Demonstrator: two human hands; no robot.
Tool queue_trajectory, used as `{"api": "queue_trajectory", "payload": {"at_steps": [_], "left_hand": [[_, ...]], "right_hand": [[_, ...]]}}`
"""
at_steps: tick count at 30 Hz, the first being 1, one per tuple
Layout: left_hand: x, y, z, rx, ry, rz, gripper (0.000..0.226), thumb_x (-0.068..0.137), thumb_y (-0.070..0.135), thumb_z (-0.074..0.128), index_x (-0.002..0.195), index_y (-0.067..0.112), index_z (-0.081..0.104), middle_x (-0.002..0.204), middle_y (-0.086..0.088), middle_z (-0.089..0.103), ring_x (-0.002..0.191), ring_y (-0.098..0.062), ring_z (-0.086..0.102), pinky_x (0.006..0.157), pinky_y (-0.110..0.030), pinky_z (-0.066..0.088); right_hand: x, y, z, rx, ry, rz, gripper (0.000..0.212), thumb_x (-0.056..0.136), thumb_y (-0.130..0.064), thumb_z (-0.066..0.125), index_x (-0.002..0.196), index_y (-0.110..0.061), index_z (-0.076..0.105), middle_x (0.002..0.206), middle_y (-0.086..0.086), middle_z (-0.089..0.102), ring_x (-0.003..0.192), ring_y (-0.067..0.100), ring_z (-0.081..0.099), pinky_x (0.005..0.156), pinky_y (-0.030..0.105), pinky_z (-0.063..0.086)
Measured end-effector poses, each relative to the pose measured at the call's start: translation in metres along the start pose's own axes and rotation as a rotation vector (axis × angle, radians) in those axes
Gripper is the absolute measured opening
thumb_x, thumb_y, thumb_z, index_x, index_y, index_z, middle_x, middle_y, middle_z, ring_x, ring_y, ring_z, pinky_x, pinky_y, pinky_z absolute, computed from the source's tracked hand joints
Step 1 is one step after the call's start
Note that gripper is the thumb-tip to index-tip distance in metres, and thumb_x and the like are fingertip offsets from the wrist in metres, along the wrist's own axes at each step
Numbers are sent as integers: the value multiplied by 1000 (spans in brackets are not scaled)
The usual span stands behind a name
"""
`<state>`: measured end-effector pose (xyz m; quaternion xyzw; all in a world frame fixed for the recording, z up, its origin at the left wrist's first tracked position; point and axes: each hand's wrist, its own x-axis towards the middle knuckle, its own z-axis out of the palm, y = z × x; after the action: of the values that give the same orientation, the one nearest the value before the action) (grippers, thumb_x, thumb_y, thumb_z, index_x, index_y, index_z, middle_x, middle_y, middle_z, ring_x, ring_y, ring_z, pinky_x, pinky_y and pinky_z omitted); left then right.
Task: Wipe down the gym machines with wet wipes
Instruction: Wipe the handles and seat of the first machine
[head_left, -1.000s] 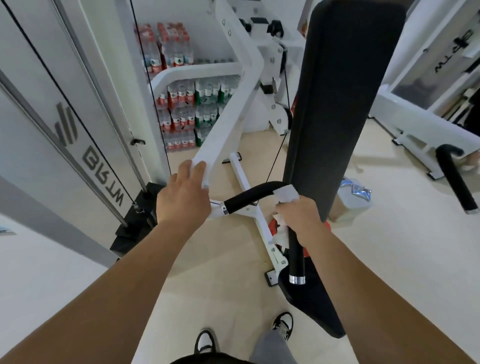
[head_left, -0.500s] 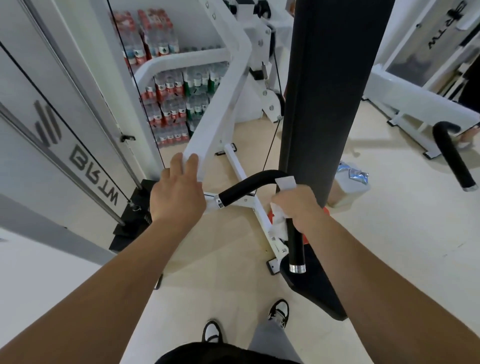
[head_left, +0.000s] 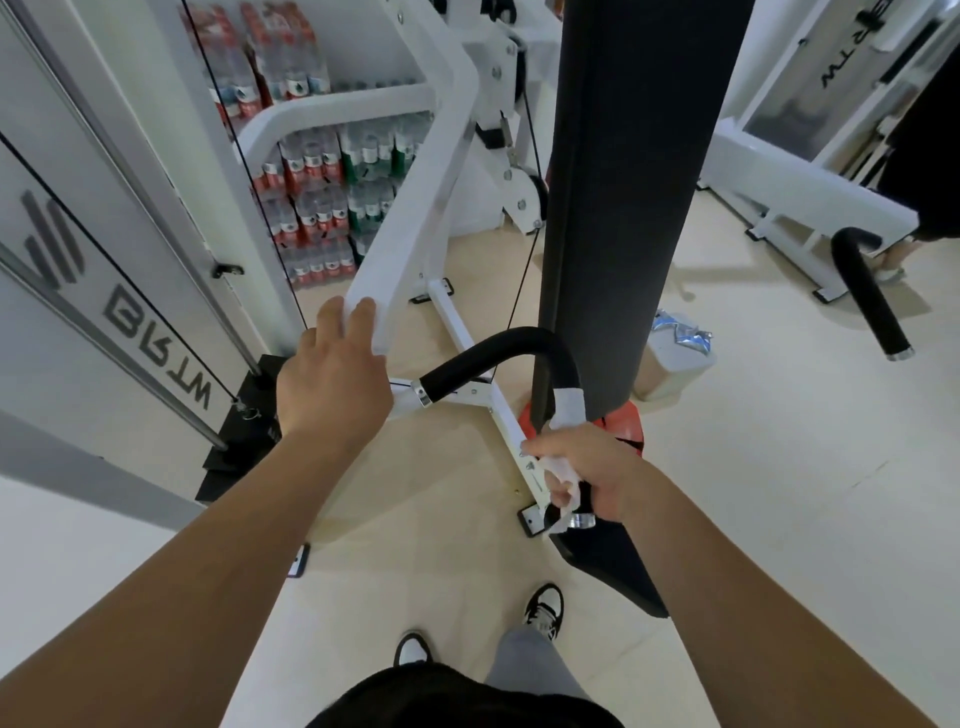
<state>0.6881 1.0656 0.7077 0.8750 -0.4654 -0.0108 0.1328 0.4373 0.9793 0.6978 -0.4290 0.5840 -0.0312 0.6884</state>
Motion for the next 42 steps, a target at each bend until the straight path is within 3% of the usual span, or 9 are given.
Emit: {"api": "queue_trajectory", "payload": {"at_steps": [4,6,11,15,18,23,33,39,42], "left_hand": [[2,-2,-1,-9,9,-7,58,101,29,55,152,27,28,161,-6,29,127,-35,51,84,-49,52],[2,-1,0,-15,9,-3,58,101,29,55,152,27,28,161,-6,30,127,-35,51,85,-49,52],[3,-1,3,-5,22,-3,58,100,28,56,152,26,29,161,-7,30,128,-36,51,85,-49,53],[2,-1,6,13,38,12,56,100,27,56,150,24,31,159,-8,32,125,-37,53,81,-47,54],[3,-1,8,31,47,10,57,100,27,57,150,23,31,158,-10,33,121,-36,54,76,-45,53],[3,-1,9,54,60,21,57,99,26,56,149,23,30,156,-10,34,115,-35,56,72,-43,54],[4,-1,12,118,58,8,63,92,19,65,147,21,33,153,-12,39,107,-36,60,65,-39,48],[3,0,9,96,64,-11,69,94,28,63,152,24,27,160,-10,32,123,-33,55,79,-39,53],[2,2,8,97,65,0,70,95,29,63,153,24,25,161,-9,29,128,-32,52,79,-38,51]], "right_hand": [[10,23,-17,245,-319,29,30,88,-6,70,67,-20,54,51,-2,36,37,11,28,42,23,28],[12,24,-15,221,-292,7,32,90,-7,69,66,-19,53,49,0,37,37,12,29,44,24,23],[5,27,21,-243,561,-163,27,95,-16,67,76,-19,48,68,-2,51,57,12,50,52,23,38],[16,38,28,-496,745,-210,23,96,-29,65,98,-21,44,80,-5,54,75,14,58,67,30,47],[27,18,23,-555,750,-241,24,95,-39,64,105,-21,51,83,-4,59,80,17,63,75,37,55],[51,-62,17,-661,697,-411,7,100,-26,59,102,-19,58,84,-2,59,74,12,55,67,29,41],[42,-119,48,-1954,294,-788,19,96,-18,55,115,-18,54,72,-5,41,66,18,50,66,34,39],[60,-73,104,-1986,357,-1271,26,52,-5,80,70,-16,63,48,-1,44,37,23,47,47,25,26],[55,-84,114,-2103,242,-1079,21,74,-8,73,90,-17,63,58,-5,46,43,20,43,47,28,36]]}}
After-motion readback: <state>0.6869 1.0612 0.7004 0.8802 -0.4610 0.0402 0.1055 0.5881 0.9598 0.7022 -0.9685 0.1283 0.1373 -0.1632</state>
